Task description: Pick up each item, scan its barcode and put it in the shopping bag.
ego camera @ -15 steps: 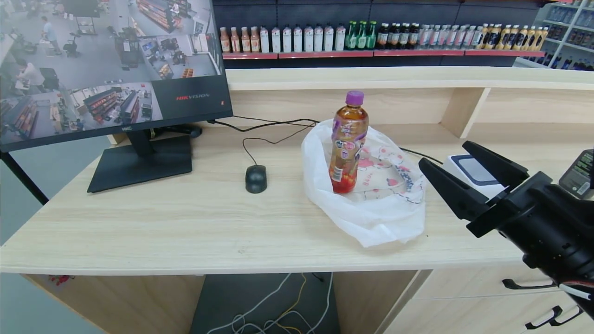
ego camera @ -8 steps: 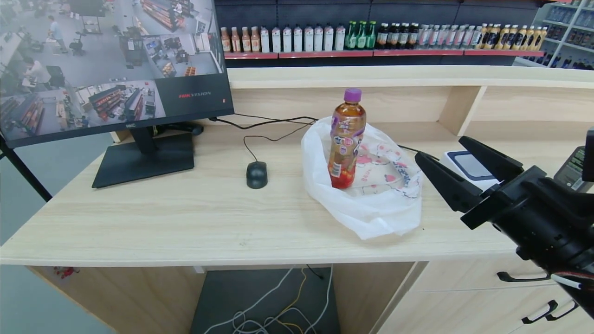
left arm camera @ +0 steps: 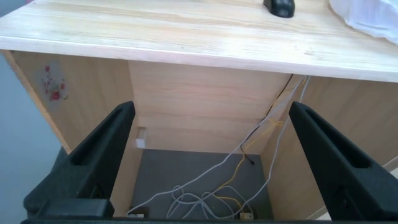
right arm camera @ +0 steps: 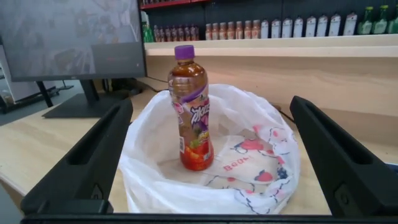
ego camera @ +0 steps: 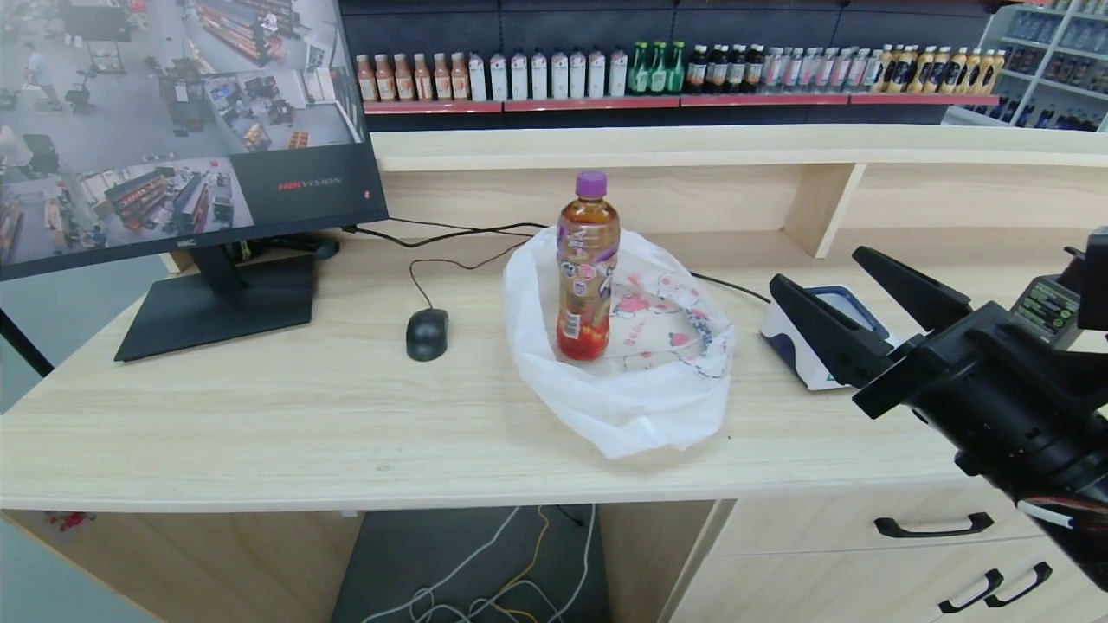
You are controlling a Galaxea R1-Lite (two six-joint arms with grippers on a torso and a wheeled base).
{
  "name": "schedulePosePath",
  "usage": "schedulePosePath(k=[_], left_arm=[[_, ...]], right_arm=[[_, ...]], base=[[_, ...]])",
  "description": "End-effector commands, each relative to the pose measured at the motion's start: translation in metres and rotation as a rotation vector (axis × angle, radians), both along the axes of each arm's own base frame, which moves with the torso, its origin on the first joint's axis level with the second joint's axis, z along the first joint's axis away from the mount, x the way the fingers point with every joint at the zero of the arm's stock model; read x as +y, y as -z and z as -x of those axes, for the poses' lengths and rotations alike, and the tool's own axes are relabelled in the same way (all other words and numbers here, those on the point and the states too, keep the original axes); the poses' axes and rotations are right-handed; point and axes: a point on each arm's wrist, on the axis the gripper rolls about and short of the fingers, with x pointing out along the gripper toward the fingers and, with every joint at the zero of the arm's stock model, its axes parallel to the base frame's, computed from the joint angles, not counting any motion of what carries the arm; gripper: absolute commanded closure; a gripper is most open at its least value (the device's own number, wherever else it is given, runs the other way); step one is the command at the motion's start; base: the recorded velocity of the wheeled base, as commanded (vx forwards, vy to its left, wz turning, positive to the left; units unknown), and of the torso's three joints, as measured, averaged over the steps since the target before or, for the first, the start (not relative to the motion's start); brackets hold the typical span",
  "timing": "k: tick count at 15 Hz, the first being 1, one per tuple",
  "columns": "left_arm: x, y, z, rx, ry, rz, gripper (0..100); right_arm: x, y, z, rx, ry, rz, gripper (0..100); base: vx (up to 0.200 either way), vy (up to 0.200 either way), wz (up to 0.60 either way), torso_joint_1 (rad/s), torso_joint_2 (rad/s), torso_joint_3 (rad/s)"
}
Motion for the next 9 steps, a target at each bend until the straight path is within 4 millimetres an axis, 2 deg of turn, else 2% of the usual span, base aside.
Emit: schedulePosePath(k=[1, 9], left_arm=[[0.000, 0.000, 0.000, 0.000, -0.001, 0.000, 0], [0.000, 0.000, 0.000, 0.000, -0.001, 0.003, 0]], right_arm=[[0.000, -0.001, -0.001, -0.004, 0.001, -0.002, 0], [0.011, 0.010, -0.018, 0.035, -0.001, 0.022, 0]], base=[[0.000, -0.200, 0.00, -0.007, 0.00, 0.002], [0.000, -0.200, 0.00, 0.002, 0.00, 0.002]])
